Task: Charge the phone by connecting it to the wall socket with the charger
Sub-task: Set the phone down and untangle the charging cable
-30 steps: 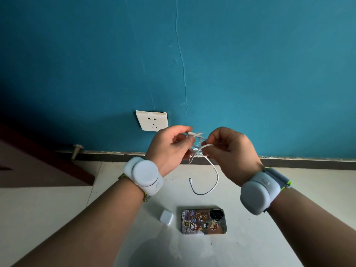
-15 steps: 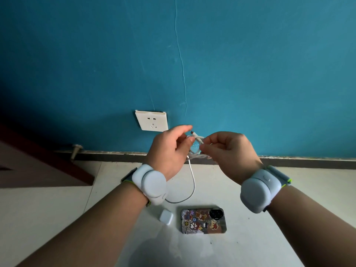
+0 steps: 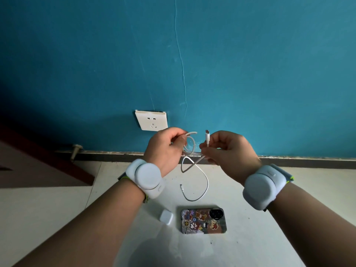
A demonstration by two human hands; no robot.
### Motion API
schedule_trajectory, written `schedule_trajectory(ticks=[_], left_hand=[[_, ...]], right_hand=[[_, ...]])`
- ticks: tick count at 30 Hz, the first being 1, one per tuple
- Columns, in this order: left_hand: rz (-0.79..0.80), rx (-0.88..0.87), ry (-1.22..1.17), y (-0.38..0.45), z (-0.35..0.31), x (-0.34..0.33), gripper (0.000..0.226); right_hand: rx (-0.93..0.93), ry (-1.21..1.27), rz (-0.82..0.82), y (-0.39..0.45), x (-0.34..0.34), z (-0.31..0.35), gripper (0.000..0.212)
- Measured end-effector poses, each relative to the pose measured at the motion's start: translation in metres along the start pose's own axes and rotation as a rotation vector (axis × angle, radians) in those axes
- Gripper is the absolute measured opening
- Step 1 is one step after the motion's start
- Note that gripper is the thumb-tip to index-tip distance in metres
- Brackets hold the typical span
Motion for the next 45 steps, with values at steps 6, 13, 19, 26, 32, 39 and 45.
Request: schedule_trajectory(ticks=[6, 13, 19, 26, 32, 39, 45], left_hand=[[-0.046, -0.124, 0.147, 0.0, -0.011, 0.004, 0.014], [0.039, -0.049, -0.011, -0.007, -0.013, -0.006, 0.024], [0.058, 0.125, -0.416, -0.009, -0.012, -0.012, 0.036], [0.054, 0.122, -0.543, -0.007, -0.015, -0.01, 0.038], [0.03, 0.158, -0.6, -0.007, -0.012, -0.011, 0.044], [0.083, 0.234, -0.67, -0.007, -0.006, -0.015, 0.031], [0.148, 0.232, -0.686, -0.009, -0.01, -0.02, 0.037]], right_hand=[[-0.126, 0.293, 0.009, 0.004, -0.003, -0.007, 0.02], [-0.115, 0.384, -0.042, 0.006, 0.004, -0.006, 0.017], [-0.075, 0.366, -0.037, 0.007, 0.001, -0.005, 0.033], [-0.096, 0.413, -0.031, 0.008, 0.0, -0.008, 0.037], [-0.082, 0.428, -0.037, 0.01, 0.001, -0.006, 0.04], [-0.085, 0.507, -0.026, 0.009, 0.002, -0.006, 0.035], [-0.086, 0.44, -0.048, 0.01, 0.005, -0.007, 0.025]])
Point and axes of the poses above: each hand's wrist, its own y-axis towards the middle knuckle, its own x-axis out of the back of the hand, z = x × y, the point moved 8 cm from there along y, towards the middle knuckle, and after that the axes turned 11 degrees about -y, right-handed, at the moved point
